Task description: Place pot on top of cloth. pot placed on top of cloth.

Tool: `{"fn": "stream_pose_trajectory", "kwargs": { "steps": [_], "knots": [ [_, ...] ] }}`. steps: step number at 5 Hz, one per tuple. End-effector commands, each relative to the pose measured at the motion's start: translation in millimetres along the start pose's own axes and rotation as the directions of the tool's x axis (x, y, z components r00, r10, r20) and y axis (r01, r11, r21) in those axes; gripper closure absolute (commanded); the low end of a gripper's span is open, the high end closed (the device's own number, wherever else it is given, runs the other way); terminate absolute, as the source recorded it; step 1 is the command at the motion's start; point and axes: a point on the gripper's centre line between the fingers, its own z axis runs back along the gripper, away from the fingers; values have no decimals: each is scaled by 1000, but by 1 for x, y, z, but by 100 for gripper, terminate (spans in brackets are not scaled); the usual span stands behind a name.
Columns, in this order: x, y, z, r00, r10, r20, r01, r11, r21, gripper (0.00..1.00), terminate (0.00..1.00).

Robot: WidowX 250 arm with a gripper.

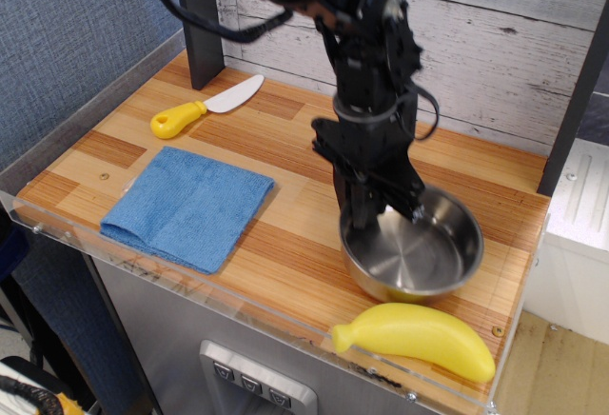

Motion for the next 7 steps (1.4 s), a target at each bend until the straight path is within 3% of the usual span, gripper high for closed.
{"fn": "stream_pose_trajectory", "kwargs": {
  "steps": [1, 2, 3, 4, 5, 7],
  "knots": [
    [23, 35, 64, 986, -106, 129, 102, 994, 38, 100, 0],
    [18, 55, 89, 979, -110, 171, 104, 994, 45, 100, 0],
    [4, 88, 106, 980, -105, 167, 93, 993, 76, 100, 0],
    [-12, 126, 108, 984, -86, 153, 71, 992, 106, 100, 0],
    [-26, 161, 98, 991, -49, 128, 33, 992, 121, 100, 0],
    [-43, 192, 66, 996, -59, 65, 51, 991, 126, 100, 0]
  ]
}}
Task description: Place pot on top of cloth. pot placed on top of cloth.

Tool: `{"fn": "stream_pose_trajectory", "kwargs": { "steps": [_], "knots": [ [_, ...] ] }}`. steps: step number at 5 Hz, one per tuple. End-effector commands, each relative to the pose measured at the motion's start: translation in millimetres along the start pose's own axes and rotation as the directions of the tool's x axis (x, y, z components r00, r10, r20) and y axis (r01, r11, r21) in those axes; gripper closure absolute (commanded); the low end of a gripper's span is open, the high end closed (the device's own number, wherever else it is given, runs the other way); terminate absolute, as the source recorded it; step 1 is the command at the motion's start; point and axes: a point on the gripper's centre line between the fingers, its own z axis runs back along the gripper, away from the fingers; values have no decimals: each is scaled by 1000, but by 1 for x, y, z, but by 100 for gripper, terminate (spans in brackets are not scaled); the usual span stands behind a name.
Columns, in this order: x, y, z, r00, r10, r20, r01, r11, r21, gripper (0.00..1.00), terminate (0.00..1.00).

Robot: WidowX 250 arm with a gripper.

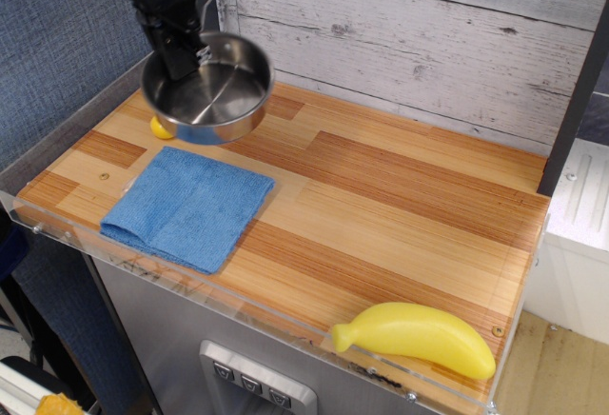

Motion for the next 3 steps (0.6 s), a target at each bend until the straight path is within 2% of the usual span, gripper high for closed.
{"fn": "stream_pose_trajectory", "kwargs": {
  "steps": [1, 3],
  "knots": [
    [-10, 12, -23, 997, -78, -28, 79, 997, 20, 100, 0],
    [-24, 13, -53, 986, -149, -77, 151, 988, 16, 100, 0]
  ]
}}
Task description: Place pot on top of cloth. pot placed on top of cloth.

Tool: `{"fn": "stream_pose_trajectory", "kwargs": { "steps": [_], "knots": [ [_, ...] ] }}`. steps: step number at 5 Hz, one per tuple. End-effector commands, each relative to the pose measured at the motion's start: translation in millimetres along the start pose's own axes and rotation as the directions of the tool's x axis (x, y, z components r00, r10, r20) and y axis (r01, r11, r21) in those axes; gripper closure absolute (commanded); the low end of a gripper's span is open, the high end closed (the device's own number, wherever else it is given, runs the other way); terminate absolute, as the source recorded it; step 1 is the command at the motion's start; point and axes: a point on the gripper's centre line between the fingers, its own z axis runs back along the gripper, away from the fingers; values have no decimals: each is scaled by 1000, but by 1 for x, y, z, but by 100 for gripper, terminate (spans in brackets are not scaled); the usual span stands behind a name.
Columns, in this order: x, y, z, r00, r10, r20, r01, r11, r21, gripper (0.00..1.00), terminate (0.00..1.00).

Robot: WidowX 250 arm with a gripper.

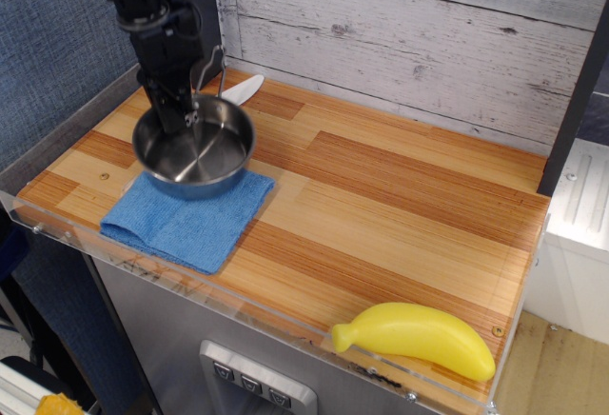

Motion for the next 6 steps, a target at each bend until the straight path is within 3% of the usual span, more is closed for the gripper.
{"fn": "stream_pose_trajectory", "kwargs": {
  "steps": [1, 3, 4, 6],
  "knots": [
    [-9, 14, -2, 1000, -19, -22, 20, 999, 44, 100, 0],
    [-14, 12, -13, 999, 16, -43, -16, 1000, 13, 100, 0],
    [-15, 12, -13, 998, 11, -57, -11, 1000, -2, 0, 0],
    [-14, 15, -8, 998, 8, -63, -8, 1000, 4, 0, 0]
  ]
}}
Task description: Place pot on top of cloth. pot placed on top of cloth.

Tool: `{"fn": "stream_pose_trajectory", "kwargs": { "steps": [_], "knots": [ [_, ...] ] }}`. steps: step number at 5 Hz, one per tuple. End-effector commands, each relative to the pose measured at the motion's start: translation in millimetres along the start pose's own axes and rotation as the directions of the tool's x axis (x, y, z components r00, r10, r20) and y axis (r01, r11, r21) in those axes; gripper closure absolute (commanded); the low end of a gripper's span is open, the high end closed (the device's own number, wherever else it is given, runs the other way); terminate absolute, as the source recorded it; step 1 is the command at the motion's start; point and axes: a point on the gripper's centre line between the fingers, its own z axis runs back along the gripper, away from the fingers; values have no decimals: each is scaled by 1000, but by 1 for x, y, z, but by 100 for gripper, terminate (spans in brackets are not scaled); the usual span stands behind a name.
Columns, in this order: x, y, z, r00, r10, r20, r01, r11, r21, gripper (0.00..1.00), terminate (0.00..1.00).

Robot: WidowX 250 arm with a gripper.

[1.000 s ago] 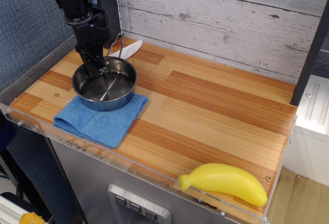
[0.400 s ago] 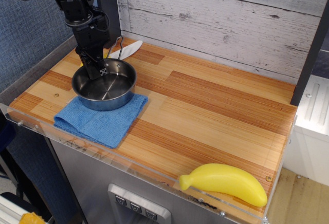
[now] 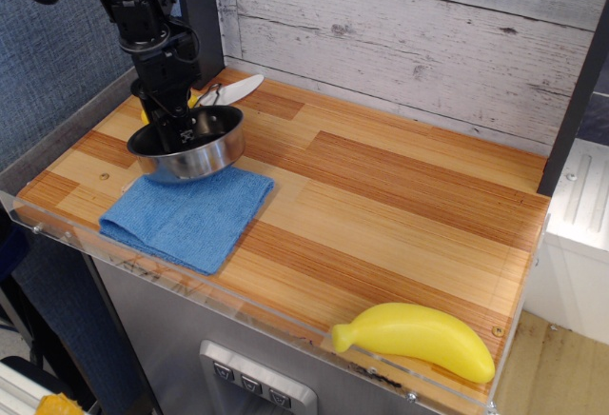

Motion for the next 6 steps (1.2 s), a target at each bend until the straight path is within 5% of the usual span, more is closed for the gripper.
{"fn": "stream_pose_trajectory", "kwargs": {
  "steps": [1, 4, 6],
  "knots": [
    [-1, 9, 14, 1000, 11, 14, -11, 1000, 21, 0, 0],
    [22, 15, 56, 990, -101, 100, 92, 991, 92, 0, 0],
    [41, 15, 118, 961, -195, 196, 162, 972, 171, 0, 0]
  ]
}}
